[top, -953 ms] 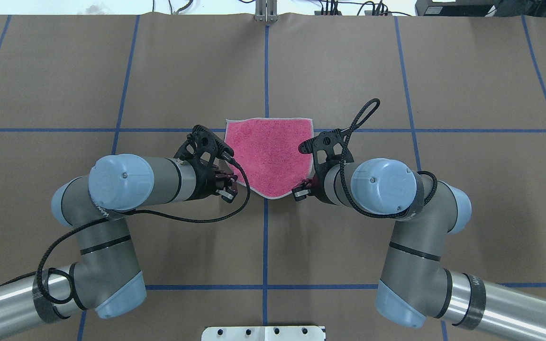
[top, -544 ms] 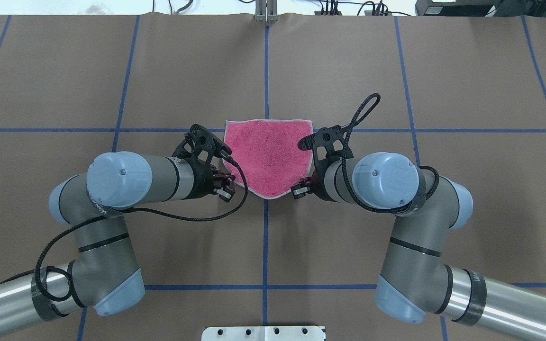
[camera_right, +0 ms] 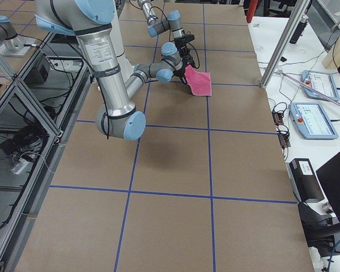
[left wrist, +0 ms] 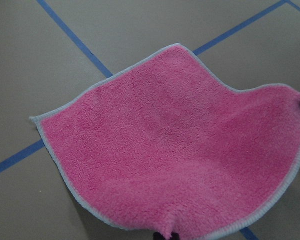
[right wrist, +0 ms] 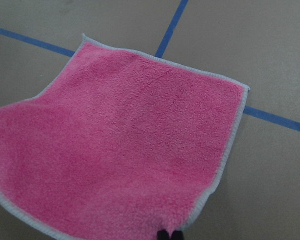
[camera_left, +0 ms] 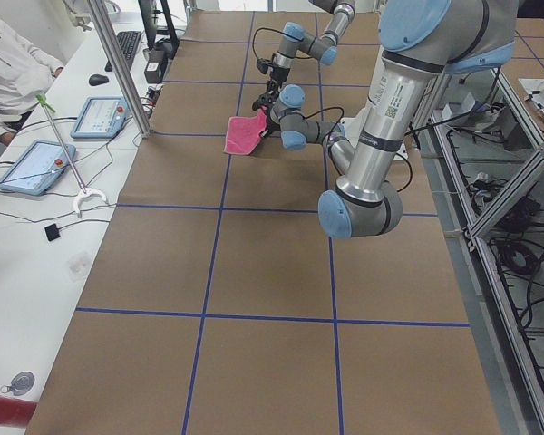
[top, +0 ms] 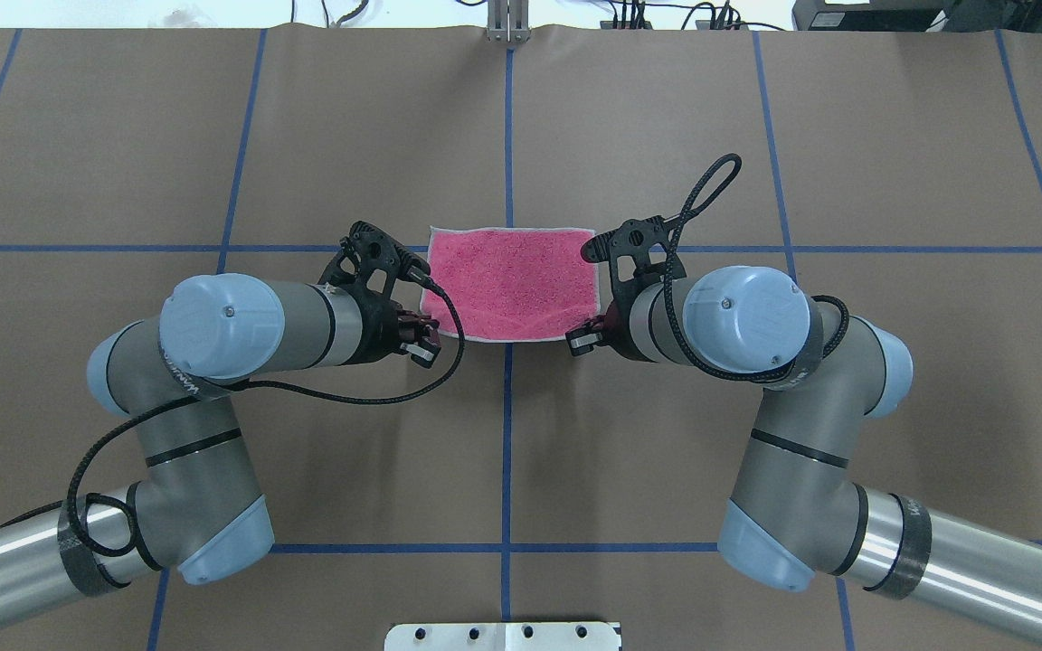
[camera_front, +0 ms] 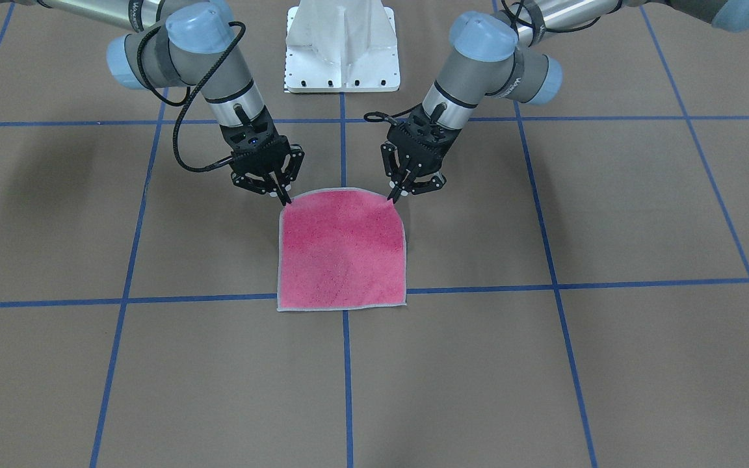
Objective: Fold towel twice with both arms
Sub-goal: 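Lift the near edge with both grippers and fold it toward the far edge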
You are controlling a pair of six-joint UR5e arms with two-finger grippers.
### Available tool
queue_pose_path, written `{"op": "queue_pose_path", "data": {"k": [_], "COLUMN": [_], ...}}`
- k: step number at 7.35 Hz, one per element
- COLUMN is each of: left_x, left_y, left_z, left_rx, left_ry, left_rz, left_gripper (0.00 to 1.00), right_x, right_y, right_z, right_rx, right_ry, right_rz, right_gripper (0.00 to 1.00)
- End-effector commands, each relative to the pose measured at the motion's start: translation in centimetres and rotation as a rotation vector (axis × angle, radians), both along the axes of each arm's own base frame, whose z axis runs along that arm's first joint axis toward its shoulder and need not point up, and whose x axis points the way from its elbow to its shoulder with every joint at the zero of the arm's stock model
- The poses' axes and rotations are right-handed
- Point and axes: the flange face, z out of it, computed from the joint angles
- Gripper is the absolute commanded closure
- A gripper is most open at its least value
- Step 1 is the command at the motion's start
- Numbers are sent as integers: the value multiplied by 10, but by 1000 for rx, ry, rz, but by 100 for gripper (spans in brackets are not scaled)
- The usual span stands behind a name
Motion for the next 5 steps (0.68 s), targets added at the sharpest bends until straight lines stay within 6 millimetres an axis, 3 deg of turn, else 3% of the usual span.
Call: {"op": "queue_pose_path", "data": {"k": [1,5], "left_x": [-5,-12], "left_y": [-12,-28], "left_z": [1,-1], "left_rx": [-7,-16], "left_ry": [-6,-20], "left_rz": [-23,-49], "left_gripper": [100,100], "right_x": [3,4], "right_y": [-14,-28], "right_z": [8,-2], "right_rx": [-9,-5], "right_ry": [16,6], "right_rz": [21,40], "right_gripper": [100,100]}}
